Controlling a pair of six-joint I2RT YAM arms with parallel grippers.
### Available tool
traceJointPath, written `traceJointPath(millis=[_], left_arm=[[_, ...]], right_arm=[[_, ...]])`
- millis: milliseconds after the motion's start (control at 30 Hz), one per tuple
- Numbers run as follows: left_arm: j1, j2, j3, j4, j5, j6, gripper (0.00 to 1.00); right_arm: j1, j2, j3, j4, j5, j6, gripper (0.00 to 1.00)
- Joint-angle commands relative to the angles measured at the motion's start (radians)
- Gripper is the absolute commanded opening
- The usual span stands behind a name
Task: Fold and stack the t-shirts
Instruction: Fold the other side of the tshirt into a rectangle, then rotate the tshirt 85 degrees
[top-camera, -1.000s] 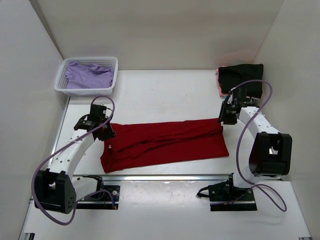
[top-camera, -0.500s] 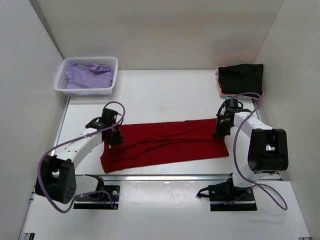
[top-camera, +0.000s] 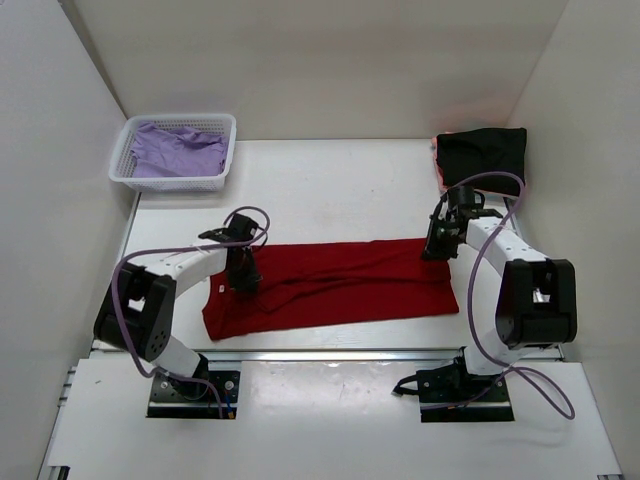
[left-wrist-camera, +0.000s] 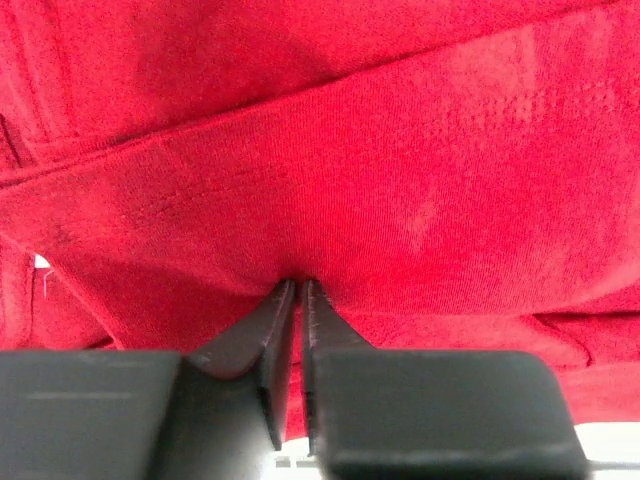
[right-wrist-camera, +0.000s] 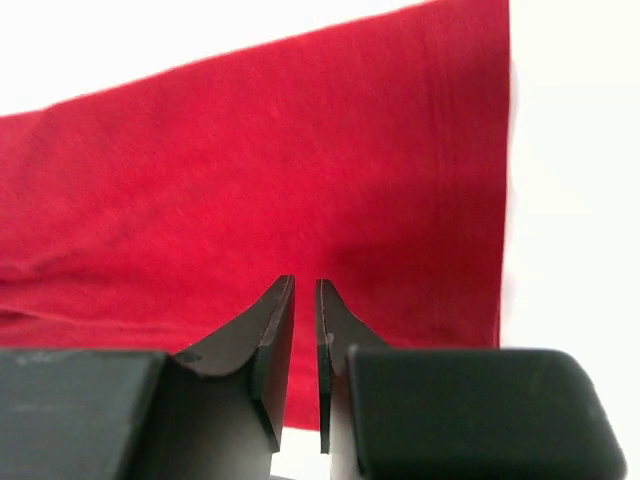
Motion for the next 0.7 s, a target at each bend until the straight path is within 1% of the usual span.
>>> traceJointPath(millis=[0, 67, 133, 167, 233, 300, 400, 467, 500, 533, 567, 600, 633, 667], left_arm=[[-0.024, 0.061, 0.06, 0.062, -0.046, -0.034, 0.16], [-0.034, 0.123, 0.097, 0.048, -0.048, -0.047, 0.14], [-0.044, 0.175, 0.161, 0.042, -0.053, -0.045, 0.13], [-0.044, 0.21, 0.178, 0.037, -0.053, -0.044, 0.14], [-0.048, 0.255, 0.247, 0.033, -0.056, -0.039, 0.14], [-0.036, 0.326, 0.31, 0.025, -0.059, -0.034, 0.14], [-0.008, 0.449, 0.474, 0.016, -0.031, -0.028, 0.14], [0.001, 0.549, 0.703, -0.02, -0.011, -0.019, 0.14], [-0.001, 0.621, 0.773, -0.064, -0.01, -0.004, 0.13], [0.001, 0.709, 0.925, -0.123, -0.008, 0.013, 0.12], [-0.008, 0.757, 1.086, -0.154, -0.013, 0.024, 0.12], [-0.017, 0.847, 1.272, -0.218, -0.016, 0.041, 0.12], [-0.025, 0.949, 1.363, -0.286, -0.008, 0.055, 0.12], [-0.024, 1.001, 1.554, -0.35, 0.003, 0.061, 0.12]], right_arm=[[-0.007, 0.039, 0.025, 0.069, 0.001, 0.029, 0.12], [-0.02, 0.093, 0.035, 0.063, -0.007, 0.032, 0.12], [-0.023, 0.161, 0.052, 0.013, 0.01, 0.037, 0.11], [-0.011, 0.178, 0.06, 0.002, 0.027, 0.045, 0.11], [-0.003, 0.178, 0.043, -0.033, 0.067, 0.057, 0.12], [-0.007, 0.158, 0.023, -0.041, 0.074, 0.081, 0.11], [0.016, 0.1, -0.008, -0.055, 0.073, 0.127, 0.12], [0.051, 0.084, -0.018, -0.075, 0.09, 0.149, 0.11], [0.075, 0.077, -0.021, -0.079, 0.088, 0.173, 0.11], [0.103, 0.074, -0.02, -0.087, 0.09, 0.195, 0.11], [0.118, 0.069, -0.015, -0.095, 0.079, 0.201, 0.11], [0.146, 0.066, -0.011, -0.098, 0.067, 0.219, 0.12], [0.179, 0.064, -0.002, -0.099, 0.059, 0.238, 0.11], [0.197, 0.063, 0.006, -0.108, 0.044, 0.25, 0.12]])
